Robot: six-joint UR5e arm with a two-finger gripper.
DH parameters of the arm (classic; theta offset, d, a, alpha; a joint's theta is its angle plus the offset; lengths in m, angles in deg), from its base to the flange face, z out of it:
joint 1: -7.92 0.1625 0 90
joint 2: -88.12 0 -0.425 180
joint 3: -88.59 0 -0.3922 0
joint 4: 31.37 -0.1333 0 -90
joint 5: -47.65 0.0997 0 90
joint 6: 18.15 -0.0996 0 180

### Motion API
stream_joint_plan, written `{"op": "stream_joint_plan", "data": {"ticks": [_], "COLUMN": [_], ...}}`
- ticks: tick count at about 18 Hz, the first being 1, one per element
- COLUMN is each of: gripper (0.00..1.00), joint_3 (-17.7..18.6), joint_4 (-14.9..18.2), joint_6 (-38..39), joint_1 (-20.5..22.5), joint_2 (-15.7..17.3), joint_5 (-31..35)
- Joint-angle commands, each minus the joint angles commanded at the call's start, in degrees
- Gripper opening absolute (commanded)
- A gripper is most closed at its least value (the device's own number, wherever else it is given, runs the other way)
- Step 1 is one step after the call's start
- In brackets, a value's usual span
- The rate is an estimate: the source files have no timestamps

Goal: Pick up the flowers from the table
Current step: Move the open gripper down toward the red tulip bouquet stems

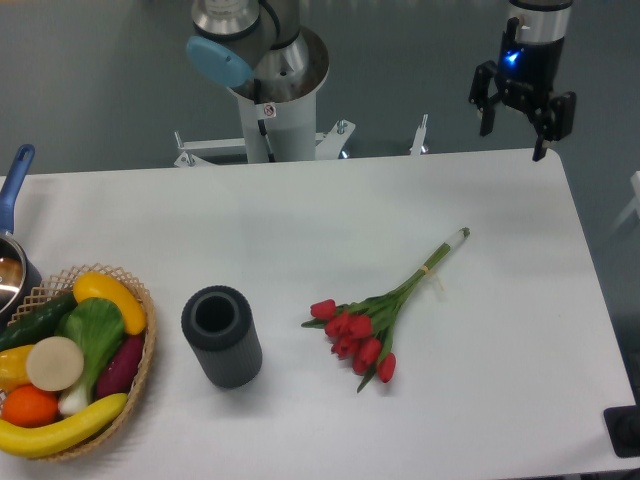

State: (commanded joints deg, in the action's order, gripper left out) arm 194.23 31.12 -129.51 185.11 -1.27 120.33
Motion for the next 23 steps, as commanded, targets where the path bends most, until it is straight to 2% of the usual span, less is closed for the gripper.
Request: {"op": "stream_joint_plan", "data": {"ticks": [6,12,18,21,23], "gripper": [1.0,1.0,1.0,1.0,1.0], "joint_3": [0.0,0.62,0.53,0.62,0.44], "joint_4": [0.0,-0.62,-0.79,-0.97,-3.41], "joint_6": [0.7,15.18,22.93,24.69,27.32], "joint_1": [-0.35,-3.86,-9.83,-12.12,-14.23], "joint_2": [0.0,-0.96,-4.65,-7.9,-10.62], "joint_5": [-1.05,-0.79,-0.62,-0.62,-0.62]}}
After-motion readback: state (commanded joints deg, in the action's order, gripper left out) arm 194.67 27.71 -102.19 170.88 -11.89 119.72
